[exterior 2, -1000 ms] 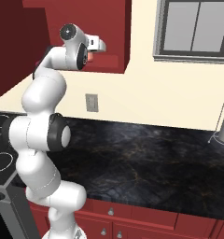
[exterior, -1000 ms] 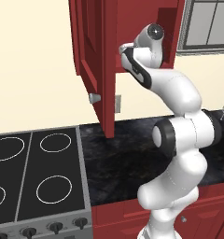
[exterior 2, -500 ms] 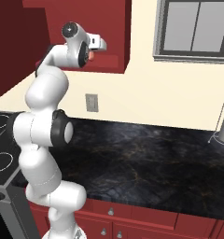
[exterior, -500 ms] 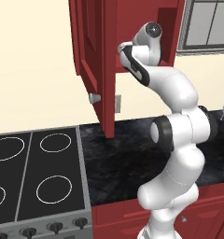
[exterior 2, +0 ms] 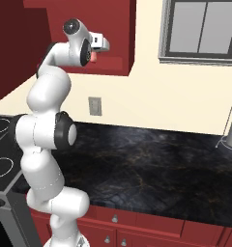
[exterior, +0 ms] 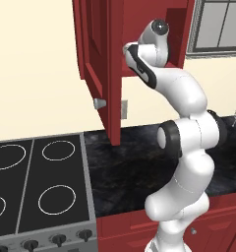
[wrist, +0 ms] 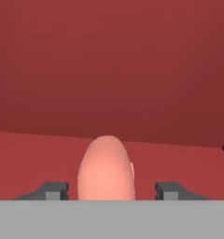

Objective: Pick up the bar soap and dish brush from the sink, and place them back in the cabinet, and close the cabinet door.

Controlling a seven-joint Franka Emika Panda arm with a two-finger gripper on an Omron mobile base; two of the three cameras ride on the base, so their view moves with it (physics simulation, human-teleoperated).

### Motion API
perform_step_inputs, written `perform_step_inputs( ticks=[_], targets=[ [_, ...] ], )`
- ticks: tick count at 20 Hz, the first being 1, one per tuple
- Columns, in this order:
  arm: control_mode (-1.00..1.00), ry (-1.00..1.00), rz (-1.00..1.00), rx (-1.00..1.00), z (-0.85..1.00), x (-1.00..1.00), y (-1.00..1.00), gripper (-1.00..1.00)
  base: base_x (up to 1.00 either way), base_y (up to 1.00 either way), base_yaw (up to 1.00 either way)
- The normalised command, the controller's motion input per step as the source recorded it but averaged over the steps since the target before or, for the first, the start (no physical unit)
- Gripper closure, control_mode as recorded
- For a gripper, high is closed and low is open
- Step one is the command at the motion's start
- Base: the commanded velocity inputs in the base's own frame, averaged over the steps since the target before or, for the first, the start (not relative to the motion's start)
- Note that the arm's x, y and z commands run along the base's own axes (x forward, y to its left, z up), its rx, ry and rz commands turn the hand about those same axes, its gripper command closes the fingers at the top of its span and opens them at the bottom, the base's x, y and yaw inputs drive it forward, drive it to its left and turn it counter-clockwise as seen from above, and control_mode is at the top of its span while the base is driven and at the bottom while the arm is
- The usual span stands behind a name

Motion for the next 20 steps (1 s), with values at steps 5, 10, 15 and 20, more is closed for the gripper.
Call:
perform_step_inputs(
  ticks=[5, 10, 15, 20],
  targets=[
    [-1.00, 0.00, 0.00, 0.00, 0.00, 0.00, 0.00, -1.00, 0.00, 0.00, 0.00],
    [-1.00, 0.00, 0.00, 0.00, 0.00, -0.01, 0.00, -1.00, 0.00, 0.00, 0.00],
    [-1.00, -0.04, 0.00, 0.00, -0.02, -0.09, 0.00, -1.00, 0.00, 0.00, 0.00],
    [-1.00, -0.09, 0.00, 0.00, -0.08, -0.16, 0.00, -1.00, 0.00, 0.00, 0.00]
  ],
)
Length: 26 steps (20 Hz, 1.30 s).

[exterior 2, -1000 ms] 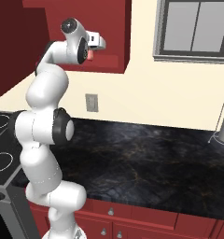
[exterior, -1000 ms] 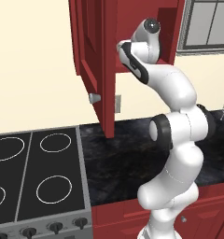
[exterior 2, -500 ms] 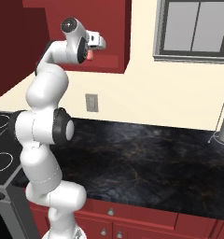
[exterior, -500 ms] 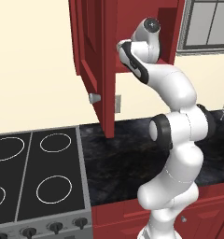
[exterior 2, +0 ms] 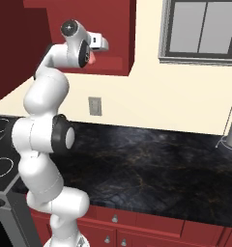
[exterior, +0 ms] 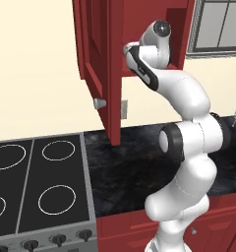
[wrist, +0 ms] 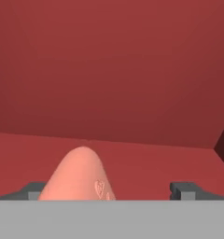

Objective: Pick up the bar soap and dish brush from the sink, and place them back in the cabinet, and close the cabinet door.

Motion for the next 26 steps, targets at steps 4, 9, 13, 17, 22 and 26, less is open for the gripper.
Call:
perform_step_inputs(
  ticks=[4, 9, 13, 17, 22, 26],
  targets=[
    [-1.00, -0.10, 0.00, 0.00, -0.15, -0.18, 0.00, -1.00, 0.00, 0.00, 0.00],
    [-1.00, -0.09, 0.00, 0.00, -0.08, -0.22, 0.00, -1.00, 0.00, 0.00, 0.00],
    [-1.00, -0.04, 0.00, 0.00, 0.00, -0.27, 0.00, -1.00, 0.00, 0.00, 0.00],
    [-1.00, 0.00, 0.00, 0.00, 0.00, -0.26, 0.00, -1.00, 0.00, 0.00, 0.00],
    [-1.00, 0.00, 0.00, 0.00, 0.04, -0.20, 0.00, -1.00, 0.00, 0.00, 0.00],
    [-1.00, 0.00, 0.00, 0.00, 0.12, -0.10, 0.00, -1.00, 0.00, 0.00, 0.00]
  ],
)
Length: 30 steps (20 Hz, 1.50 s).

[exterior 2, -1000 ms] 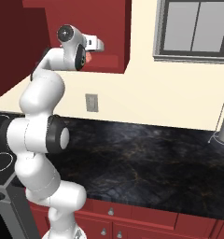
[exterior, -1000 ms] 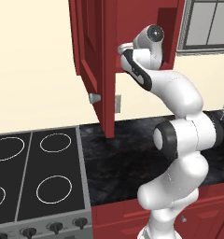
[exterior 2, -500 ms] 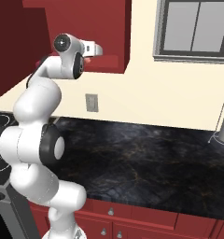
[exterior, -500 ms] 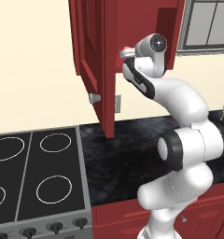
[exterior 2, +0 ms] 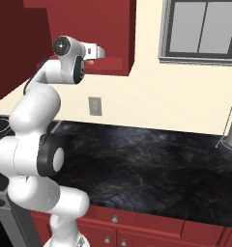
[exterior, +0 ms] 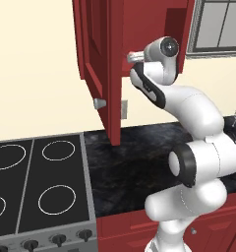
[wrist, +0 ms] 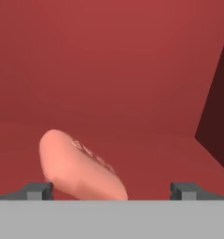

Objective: Pick up the bar soap and dish brush from the sink, and place them back in the cabinet, and close the cabinet door.

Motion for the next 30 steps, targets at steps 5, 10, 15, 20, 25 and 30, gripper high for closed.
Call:
perform_step_inputs(
  ticks=[5, 10, 15, 20, 25, 30],
  targets=[
    [-1.00, 0.00, 0.00, 0.00, 0.17, -0.05, 0.00, -1.00, 0.00, 0.00, 0.00],
    [-1.00, 0.02, 0.00, 0.00, 0.26, 0.00, 0.00, -1.00, 0.00, 0.00, 0.00],
    [-1.00, 0.04, 0.00, 0.00, 0.18, -0.05, 0.00, -1.00, 0.00, 0.00, 0.00],
    [-1.00, 0.06, 0.00, 0.00, 0.07, -0.40, 0.00, -1.00, 0.00, 0.00, 0.00],
    [-1.00, 0.02, 0.00, 0.00, 0.00, -0.60, 0.00, -1.00, 0.00, 0.00, 0.00],
    [-1.00, 0.00, 0.00, 0.00, 0.00, -0.69, 0.00, -1.00, 0.00, 0.00, 0.00]
  ],
)
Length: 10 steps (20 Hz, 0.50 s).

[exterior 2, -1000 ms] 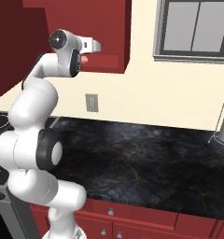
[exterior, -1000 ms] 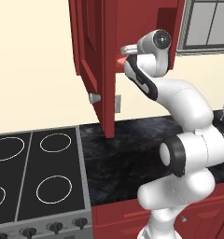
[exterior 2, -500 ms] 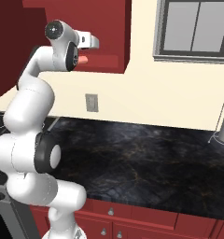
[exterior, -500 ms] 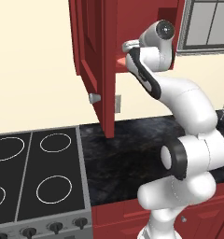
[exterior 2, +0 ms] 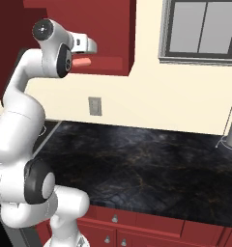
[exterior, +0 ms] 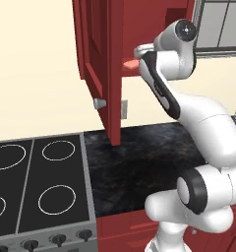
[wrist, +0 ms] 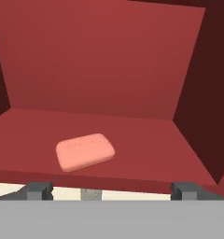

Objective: Pick up the bar soap and dish brush from the sink, and place them back in the cabinet, and close the cabinet door.

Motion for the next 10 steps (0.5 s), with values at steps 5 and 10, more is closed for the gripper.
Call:
perform_step_inputs(
  ticks=[5, 10],
  targets=[
    [-1.00, 0.02, 0.00, 0.01, 0.00, -0.71, 0.00, -1.00, 0.00, 0.00, 0.00],
    [-1.00, 0.05, 0.00, 0.01, 0.00, -0.68, -0.01, -1.00, 0.00, 0.00, 0.00]
  ],
)
